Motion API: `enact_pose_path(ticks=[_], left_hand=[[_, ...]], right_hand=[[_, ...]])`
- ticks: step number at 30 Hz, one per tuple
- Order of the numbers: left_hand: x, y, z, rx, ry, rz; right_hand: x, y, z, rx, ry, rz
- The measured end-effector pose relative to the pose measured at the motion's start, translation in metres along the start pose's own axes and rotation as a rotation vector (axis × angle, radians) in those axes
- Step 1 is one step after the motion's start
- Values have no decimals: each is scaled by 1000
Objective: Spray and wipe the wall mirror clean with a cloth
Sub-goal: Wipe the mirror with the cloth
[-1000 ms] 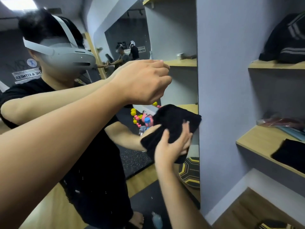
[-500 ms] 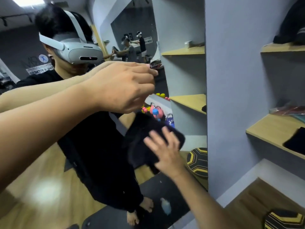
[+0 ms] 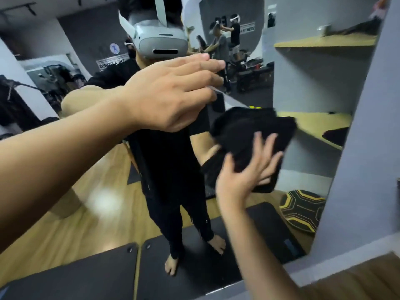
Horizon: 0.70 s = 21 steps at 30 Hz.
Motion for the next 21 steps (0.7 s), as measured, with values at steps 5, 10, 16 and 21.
enact_pose_path(ticks=[5, 10, 16, 21], left_hand=[[-2, -8, -1, -22, 21, -37], [-11, -24, -5, -79, 38, -19], [-50, -52, 17, -19, -47, -52], [-67, -53, 40, 8, -162, -84]], right_hand=[[-191, 80, 84, -300, -774, 513], [-242, 80, 58, -450, -1273, 606], [-72, 24, 33, -355, -877, 375], [38, -12, 18, -67, -83, -4]])
Point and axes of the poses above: each hand's wrist, its own x-axis towards the middle knuckle, its own y-axis out of the palm, z = x × y, the point moved 10 cm from there along x, towards the middle knuckle, and after that the axes turned 1 degree about x, right-handed, at the moved point
